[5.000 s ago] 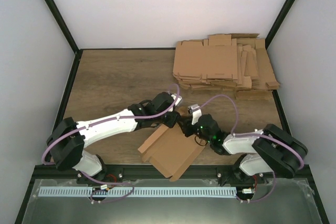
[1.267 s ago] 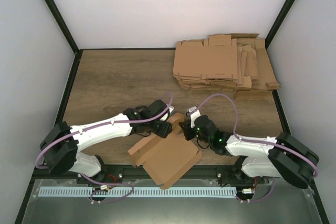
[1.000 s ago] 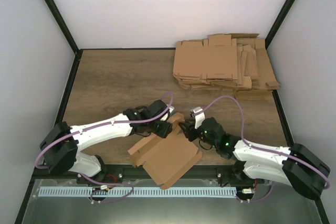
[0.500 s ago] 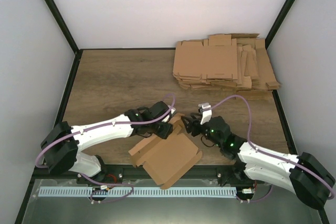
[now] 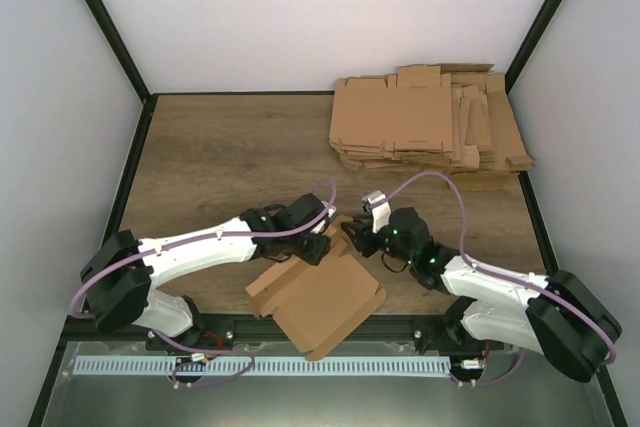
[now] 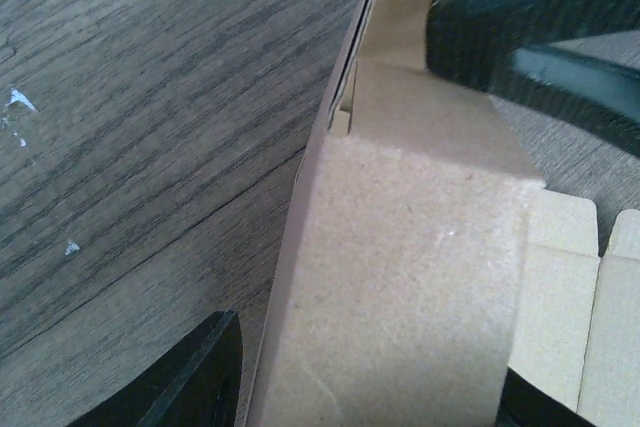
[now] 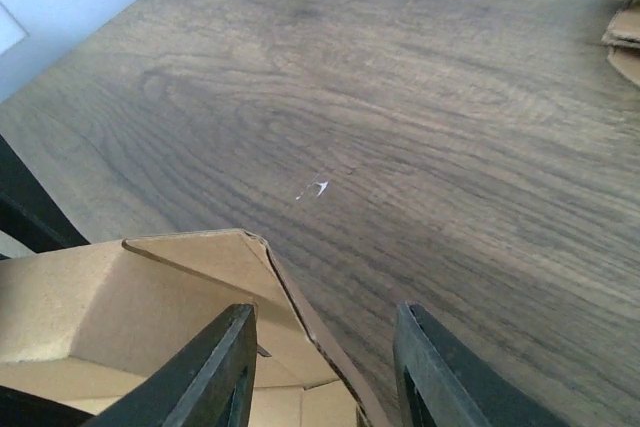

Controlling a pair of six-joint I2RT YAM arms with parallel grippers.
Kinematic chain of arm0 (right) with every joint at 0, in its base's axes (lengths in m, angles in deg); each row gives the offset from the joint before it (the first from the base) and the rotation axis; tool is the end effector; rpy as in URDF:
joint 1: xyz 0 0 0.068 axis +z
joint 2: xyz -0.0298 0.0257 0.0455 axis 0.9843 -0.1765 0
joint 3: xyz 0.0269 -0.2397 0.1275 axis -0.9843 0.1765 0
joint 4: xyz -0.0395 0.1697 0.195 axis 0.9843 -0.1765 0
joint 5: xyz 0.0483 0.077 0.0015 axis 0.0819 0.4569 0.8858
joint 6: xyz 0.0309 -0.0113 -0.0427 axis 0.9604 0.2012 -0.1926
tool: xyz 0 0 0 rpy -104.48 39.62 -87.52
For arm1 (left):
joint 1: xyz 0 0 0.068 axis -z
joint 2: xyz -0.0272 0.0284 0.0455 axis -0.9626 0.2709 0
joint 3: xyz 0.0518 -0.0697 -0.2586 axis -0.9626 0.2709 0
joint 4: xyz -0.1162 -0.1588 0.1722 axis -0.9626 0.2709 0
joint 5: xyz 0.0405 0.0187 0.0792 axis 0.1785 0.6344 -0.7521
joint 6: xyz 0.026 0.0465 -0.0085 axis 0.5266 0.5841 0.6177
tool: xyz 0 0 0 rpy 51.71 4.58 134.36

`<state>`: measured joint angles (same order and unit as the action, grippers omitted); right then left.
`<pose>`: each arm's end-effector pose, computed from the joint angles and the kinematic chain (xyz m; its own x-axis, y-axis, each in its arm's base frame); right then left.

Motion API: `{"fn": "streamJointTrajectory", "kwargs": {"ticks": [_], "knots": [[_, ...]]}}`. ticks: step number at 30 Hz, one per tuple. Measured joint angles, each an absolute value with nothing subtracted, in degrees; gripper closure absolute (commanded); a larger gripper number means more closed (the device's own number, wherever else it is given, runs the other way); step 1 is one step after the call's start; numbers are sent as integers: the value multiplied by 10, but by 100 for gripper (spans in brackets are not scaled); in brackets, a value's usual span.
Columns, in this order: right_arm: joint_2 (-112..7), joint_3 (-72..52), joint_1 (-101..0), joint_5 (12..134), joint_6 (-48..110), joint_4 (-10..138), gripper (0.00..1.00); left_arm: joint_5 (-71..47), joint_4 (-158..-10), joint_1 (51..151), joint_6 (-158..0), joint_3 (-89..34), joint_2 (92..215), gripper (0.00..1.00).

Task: Fold the paper box

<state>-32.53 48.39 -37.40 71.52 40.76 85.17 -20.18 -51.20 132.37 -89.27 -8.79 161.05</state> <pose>0.1539 0.1457 0.1746 -0.4950 -0.0635 -0.8666 -0.6260 0.7177 0.3050 0.1503 -0.2416 0.2139 -0.7430 0.4820 -0.4643 0.6157 0.7642 -0.1921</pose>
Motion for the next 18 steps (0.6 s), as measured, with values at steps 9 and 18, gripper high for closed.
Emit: {"fn": "streamJointTrajectory", "kwargs": {"ticks": [9, 18], "knots": [[-341, 474, -374, 754, 372, 840, 71, -203, -508, 1328, -893, -94, 1617, 51], [-361, 442, -360, 749, 354, 813, 83, -205, -503, 1328, -892, -99, 1621, 51]]}}
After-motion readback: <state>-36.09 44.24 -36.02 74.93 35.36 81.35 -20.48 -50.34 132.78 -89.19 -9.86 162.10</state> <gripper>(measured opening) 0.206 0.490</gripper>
